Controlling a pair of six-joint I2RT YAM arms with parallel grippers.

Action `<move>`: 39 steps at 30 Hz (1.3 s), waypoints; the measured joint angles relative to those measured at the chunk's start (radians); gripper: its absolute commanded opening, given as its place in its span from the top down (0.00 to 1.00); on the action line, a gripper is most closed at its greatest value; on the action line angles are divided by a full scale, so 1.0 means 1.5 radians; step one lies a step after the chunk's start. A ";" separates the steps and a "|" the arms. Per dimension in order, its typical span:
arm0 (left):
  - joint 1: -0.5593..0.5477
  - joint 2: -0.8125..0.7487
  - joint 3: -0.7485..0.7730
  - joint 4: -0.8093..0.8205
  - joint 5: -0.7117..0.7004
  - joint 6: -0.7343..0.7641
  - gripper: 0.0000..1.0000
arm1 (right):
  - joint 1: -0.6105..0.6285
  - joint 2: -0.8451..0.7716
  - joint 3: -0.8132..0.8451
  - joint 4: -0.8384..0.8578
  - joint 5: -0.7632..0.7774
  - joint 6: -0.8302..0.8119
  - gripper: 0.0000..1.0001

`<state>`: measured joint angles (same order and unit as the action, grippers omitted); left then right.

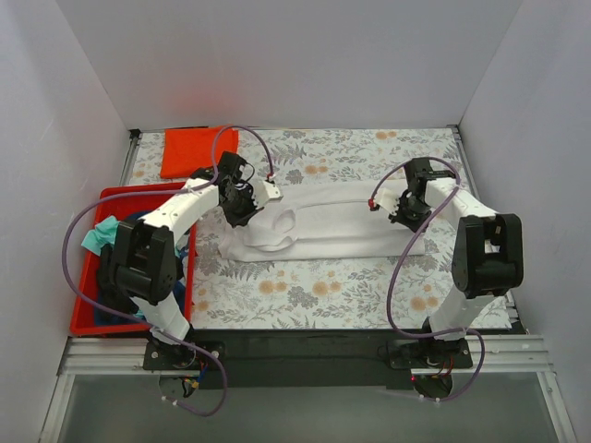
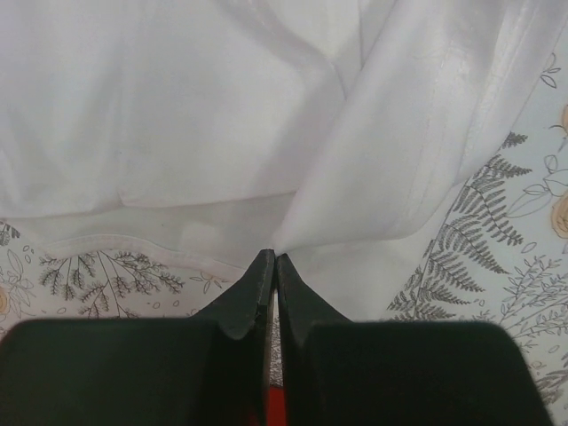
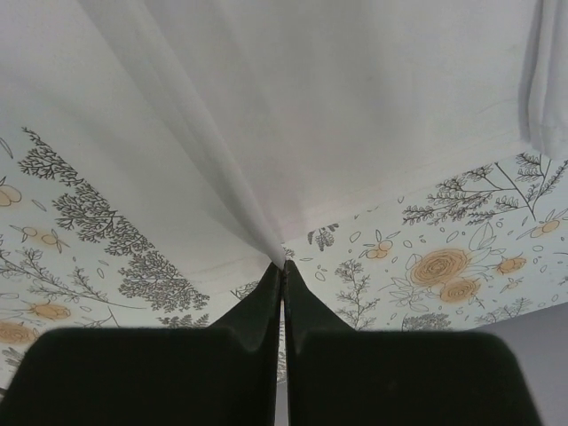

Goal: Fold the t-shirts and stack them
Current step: Fold the tshirt

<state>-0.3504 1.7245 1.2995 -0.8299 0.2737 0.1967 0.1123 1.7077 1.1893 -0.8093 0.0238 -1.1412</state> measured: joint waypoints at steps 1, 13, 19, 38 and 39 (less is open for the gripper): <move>0.003 0.006 0.005 0.003 0.000 0.001 1.00 | -0.001 0.007 0.006 0.001 0.000 0.000 0.99; 0.024 0.045 0.017 0.020 0.003 0.006 1.00 | -0.003 0.059 0.060 -0.001 -0.001 -0.002 0.99; 0.031 0.045 0.019 0.020 0.008 0.007 1.00 | -0.004 0.072 0.080 -0.001 0.000 -0.005 0.99; 0.036 0.068 0.025 0.048 0.006 -0.002 1.00 | -0.004 0.154 0.123 0.001 0.004 0.005 0.99; 0.036 0.069 0.025 0.051 0.005 -0.002 1.00 | -0.004 0.154 0.123 0.001 0.005 0.006 0.99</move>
<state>-0.2962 1.8275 1.3376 -0.7528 0.2806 0.1932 0.1066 1.9385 1.3735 -0.8082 0.0307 -1.1320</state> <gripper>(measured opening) 0.010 0.020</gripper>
